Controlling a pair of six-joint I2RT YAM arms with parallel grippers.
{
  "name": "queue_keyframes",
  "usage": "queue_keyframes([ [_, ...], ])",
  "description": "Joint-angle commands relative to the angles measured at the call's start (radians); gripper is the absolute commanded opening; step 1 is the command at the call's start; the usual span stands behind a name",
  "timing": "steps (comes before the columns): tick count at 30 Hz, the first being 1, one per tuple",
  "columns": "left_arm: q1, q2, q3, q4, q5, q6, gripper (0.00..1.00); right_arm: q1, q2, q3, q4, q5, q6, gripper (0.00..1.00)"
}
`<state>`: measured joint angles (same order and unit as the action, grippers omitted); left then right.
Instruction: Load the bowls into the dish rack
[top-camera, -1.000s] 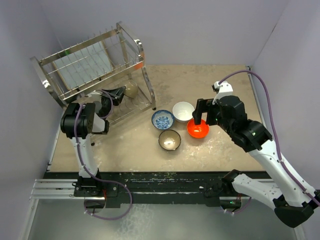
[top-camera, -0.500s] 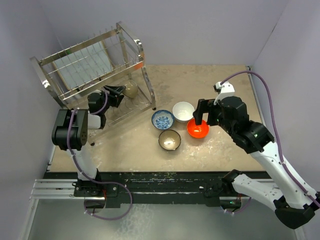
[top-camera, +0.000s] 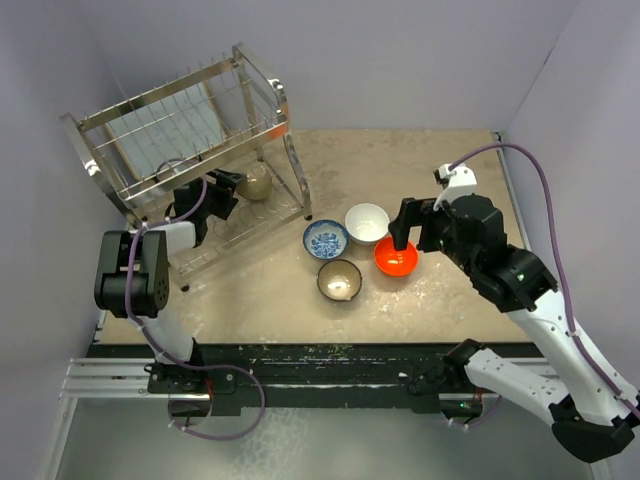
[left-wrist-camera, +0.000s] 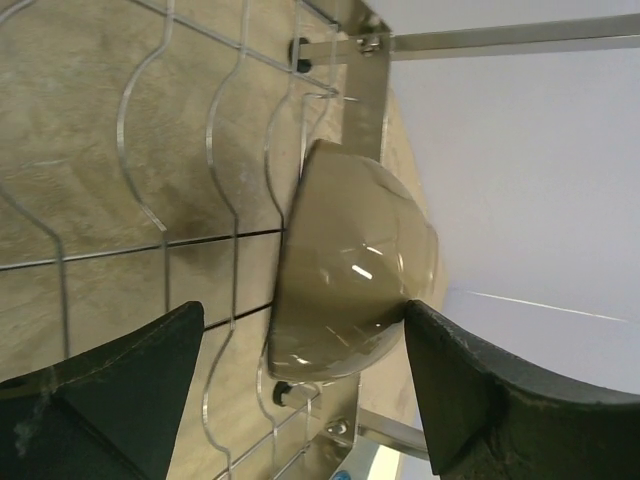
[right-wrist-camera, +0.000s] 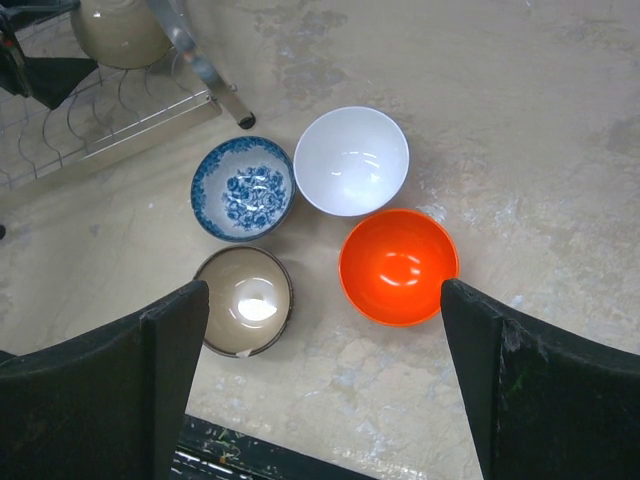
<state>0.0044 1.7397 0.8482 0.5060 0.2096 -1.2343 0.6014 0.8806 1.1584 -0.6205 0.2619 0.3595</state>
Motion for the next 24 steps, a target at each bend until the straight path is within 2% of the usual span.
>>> queue_keyframes([
  [1, -0.003, -0.046, 0.036, -0.137, -0.045, 0.061, 0.84, 0.003, -0.022, 0.044, 0.012, -0.016, 0.006, 0.99],
  [8, -0.003, -0.091, 0.048, -0.212, -0.081, 0.098, 0.85, 0.003, -0.043, 0.040, 0.003, -0.021, 0.013, 0.99],
  [15, -0.006, -0.159, 0.051, -0.233, -0.047, 0.169, 0.87, 0.003, -0.058, 0.036, -0.008, -0.018, 0.015, 0.99],
  [24, -0.110, -0.210, 0.102, -0.346, -0.171, 0.336, 0.87, 0.003, -0.062, 0.019, -0.006, -0.029, 0.021, 0.99],
])
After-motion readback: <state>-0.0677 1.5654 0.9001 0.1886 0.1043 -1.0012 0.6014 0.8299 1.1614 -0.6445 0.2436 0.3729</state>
